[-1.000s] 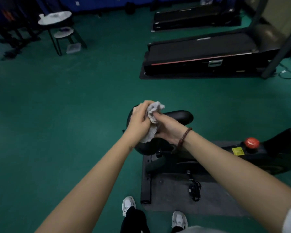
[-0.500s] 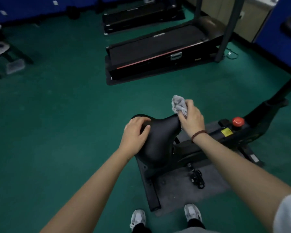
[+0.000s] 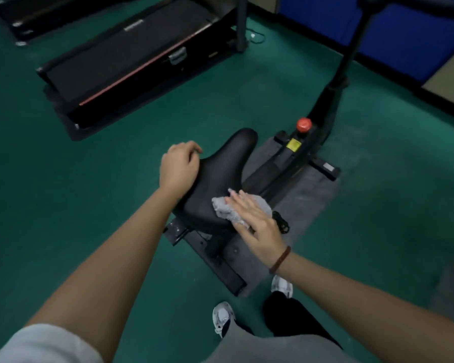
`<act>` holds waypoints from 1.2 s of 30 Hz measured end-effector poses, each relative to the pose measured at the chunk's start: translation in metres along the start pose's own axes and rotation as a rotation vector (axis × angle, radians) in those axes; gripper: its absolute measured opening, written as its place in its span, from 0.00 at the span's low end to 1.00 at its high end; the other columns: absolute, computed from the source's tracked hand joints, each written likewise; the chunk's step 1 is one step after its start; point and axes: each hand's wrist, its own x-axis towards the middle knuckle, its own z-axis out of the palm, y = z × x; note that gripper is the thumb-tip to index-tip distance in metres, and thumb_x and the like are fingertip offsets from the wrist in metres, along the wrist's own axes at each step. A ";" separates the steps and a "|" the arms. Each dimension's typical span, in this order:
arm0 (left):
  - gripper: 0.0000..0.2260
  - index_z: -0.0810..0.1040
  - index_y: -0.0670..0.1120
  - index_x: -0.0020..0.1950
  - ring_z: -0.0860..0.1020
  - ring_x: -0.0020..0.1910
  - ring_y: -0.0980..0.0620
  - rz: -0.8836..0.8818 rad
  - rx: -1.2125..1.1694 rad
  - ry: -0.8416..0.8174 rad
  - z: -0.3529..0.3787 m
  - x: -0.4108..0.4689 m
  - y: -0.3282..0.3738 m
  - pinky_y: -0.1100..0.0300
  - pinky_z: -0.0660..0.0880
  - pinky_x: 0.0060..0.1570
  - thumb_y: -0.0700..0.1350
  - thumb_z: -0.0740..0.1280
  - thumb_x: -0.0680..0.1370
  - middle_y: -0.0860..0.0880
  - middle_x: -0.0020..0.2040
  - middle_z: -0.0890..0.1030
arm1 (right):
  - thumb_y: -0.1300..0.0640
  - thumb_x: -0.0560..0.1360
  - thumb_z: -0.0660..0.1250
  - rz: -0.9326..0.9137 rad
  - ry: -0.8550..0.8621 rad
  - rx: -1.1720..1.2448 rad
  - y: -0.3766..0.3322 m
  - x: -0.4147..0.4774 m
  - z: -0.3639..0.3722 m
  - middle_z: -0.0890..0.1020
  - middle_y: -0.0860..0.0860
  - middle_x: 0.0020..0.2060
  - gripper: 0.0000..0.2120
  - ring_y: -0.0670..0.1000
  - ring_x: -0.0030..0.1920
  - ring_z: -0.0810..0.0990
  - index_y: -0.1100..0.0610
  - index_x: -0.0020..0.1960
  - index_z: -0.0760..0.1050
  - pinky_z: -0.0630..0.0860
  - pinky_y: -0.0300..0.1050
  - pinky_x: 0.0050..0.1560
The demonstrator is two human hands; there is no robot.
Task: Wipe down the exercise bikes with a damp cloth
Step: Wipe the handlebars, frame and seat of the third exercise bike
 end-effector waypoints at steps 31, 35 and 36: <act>0.11 0.77 0.46 0.52 0.71 0.53 0.47 0.125 0.081 -0.053 0.003 0.002 -0.009 0.54 0.63 0.52 0.43 0.56 0.78 0.47 0.53 0.78 | 0.53 0.80 0.56 0.940 0.635 0.450 -0.021 0.043 0.039 0.76 0.50 0.60 0.16 0.50 0.62 0.73 0.56 0.65 0.71 0.68 0.44 0.64; 0.12 0.76 0.48 0.53 0.71 0.55 0.45 0.162 0.057 -0.091 0.003 0.005 -0.012 0.52 0.64 0.54 0.44 0.55 0.78 0.46 0.54 0.78 | 0.55 0.79 0.56 0.994 0.906 0.287 -0.052 0.030 0.067 0.75 0.53 0.53 0.07 0.55 0.57 0.74 0.55 0.51 0.73 0.69 0.48 0.58; 0.12 0.76 0.48 0.53 0.71 0.55 0.45 0.160 0.053 -0.101 0.003 0.005 -0.012 0.51 0.63 0.54 0.44 0.55 0.77 0.46 0.55 0.78 | 0.55 0.79 0.56 1.024 0.935 0.226 -0.059 0.029 0.076 0.73 0.54 0.54 0.07 0.58 0.58 0.72 0.57 0.50 0.71 0.67 0.50 0.61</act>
